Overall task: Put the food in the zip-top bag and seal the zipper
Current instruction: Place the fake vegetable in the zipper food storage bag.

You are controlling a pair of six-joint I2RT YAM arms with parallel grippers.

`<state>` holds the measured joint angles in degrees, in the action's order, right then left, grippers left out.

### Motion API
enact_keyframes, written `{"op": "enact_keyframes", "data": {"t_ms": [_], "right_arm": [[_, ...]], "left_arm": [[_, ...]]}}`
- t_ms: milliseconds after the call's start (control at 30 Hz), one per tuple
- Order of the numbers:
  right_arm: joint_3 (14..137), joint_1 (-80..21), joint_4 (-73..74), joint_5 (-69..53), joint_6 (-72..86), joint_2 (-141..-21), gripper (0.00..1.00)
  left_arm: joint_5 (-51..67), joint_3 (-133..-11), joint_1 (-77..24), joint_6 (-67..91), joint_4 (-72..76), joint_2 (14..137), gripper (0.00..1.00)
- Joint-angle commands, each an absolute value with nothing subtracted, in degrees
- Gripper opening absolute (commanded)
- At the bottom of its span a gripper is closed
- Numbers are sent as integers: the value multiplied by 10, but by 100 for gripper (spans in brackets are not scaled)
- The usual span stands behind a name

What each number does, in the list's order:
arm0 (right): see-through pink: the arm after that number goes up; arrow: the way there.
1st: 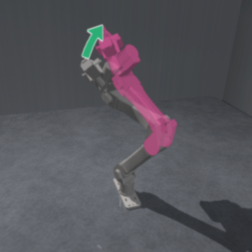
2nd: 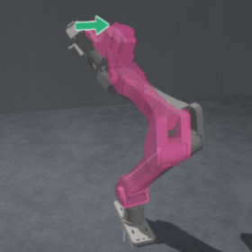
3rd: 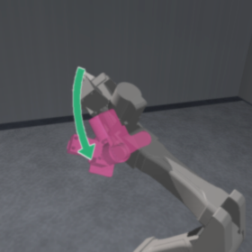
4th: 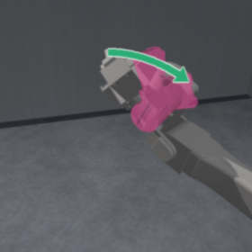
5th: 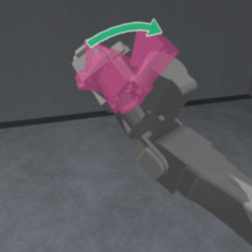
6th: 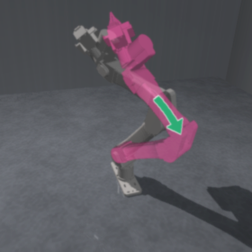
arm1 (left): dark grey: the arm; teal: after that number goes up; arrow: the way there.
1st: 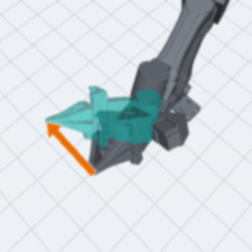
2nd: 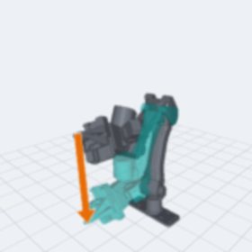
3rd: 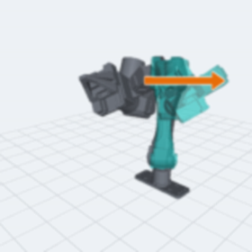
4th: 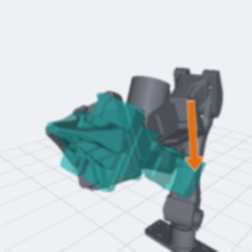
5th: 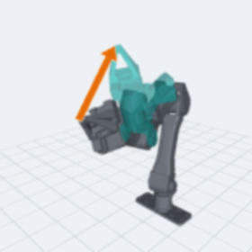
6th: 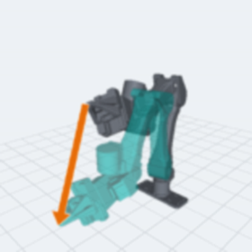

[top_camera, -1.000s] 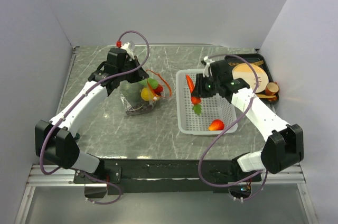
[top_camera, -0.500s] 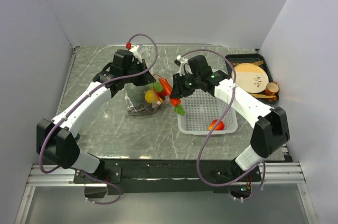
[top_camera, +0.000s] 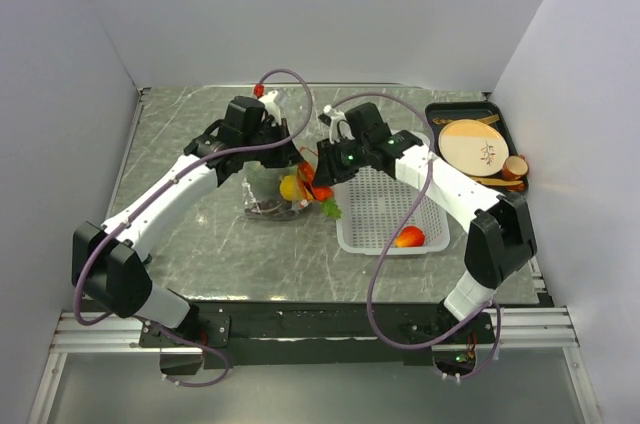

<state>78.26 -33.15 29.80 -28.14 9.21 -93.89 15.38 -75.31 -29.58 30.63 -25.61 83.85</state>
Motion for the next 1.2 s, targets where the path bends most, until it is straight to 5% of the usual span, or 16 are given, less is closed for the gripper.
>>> {"op": "enact_keyframes", "data": {"t_ms": [0, 667, 1167], "right_arm": [[829, -336, 221, -288, 133, -962, 15], [767, -348, -27, -232, 310, -998, 19], [782, -392, -32, -182, 298, -1070, 26]], "left_arm": [[177, -776, -309, 290, -266, 831, 1], [253, -795, -318, 308, -256, 829, 1], [243, -825, -318, 326, -239, 822, 1]]}}
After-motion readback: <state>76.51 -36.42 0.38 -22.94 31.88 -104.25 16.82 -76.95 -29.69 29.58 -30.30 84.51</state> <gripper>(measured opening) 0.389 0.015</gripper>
